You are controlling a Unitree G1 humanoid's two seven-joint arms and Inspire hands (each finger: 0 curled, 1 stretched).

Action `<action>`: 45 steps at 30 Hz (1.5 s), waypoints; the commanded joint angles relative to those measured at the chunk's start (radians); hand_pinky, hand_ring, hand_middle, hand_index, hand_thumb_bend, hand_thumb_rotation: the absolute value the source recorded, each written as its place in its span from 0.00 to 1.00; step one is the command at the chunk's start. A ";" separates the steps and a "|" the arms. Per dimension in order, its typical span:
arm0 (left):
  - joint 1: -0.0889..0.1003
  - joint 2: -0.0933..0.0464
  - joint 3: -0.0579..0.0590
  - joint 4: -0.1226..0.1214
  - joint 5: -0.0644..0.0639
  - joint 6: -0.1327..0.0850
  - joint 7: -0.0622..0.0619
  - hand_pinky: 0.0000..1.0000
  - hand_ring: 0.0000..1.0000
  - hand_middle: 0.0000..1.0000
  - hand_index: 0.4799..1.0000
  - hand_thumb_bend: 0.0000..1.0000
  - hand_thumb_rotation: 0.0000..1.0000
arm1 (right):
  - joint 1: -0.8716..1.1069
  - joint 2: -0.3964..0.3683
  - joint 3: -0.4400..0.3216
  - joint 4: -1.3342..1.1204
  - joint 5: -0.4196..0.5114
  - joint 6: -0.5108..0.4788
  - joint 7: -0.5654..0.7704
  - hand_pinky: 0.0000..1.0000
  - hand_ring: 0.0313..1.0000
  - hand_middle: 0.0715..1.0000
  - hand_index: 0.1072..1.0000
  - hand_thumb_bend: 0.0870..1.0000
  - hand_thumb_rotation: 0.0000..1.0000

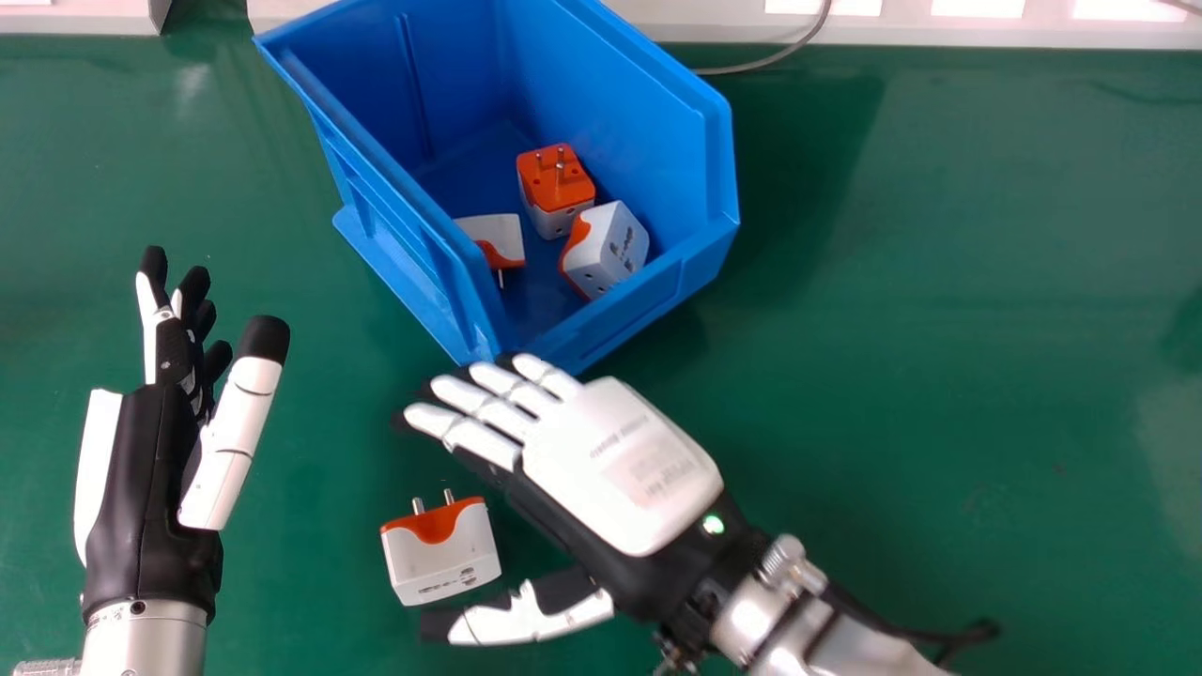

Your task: Pick all objects and put in blue box

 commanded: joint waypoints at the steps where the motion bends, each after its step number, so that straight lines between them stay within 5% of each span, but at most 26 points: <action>1: 0.006 0.009 0.001 -0.029 0.002 -0.005 0.000 0.97 1.00 1.00 1.00 0.78 0.86 | -0.030 0.017 0.004 0.048 -0.004 0.037 -0.007 0.91 0.91 0.91 0.87 0.31 0.69; 14: 0.042 -0.003 -0.011 -0.073 0.018 0.005 0.011 0.98 1.00 1.00 1.00 0.78 0.88 | -0.175 0.014 0.090 0.157 -0.141 0.190 0.055 0.88 0.90 0.89 0.84 0.24 0.64; 18: 0.058 -0.004 -0.014 -0.115 0.069 0.060 0.039 0.99 1.00 1.00 1.00 0.80 0.90 | -0.181 -0.020 0.112 0.136 -0.149 0.192 0.088 0.87 0.90 0.88 0.83 0.24 0.62; 24: 0.062 -0.003 -0.019 -0.143 0.102 0.119 0.055 1.00 1.00 1.00 1.00 0.85 0.93 | -0.169 -0.050 0.117 0.113 -0.141 0.190 0.105 0.87 0.91 0.90 0.84 0.25 0.61; 32: 0.061 -0.006 -0.021 -0.135 0.087 0.111 0.050 1.00 1.00 1.00 1.00 0.87 0.94 | -0.148 -0.070 0.119 0.076 -0.121 0.189 0.107 0.88 0.91 0.90 0.83 0.28 0.62; 45: 0.057 -0.006 -0.025 -0.124 0.085 0.109 0.051 1.00 1.00 1.00 1.00 0.88 0.95 | -0.063 -0.100 0.098 -0.039 -0.069 0.185 0.107 0.87 0.91 0.90 0.84 0.29 0.62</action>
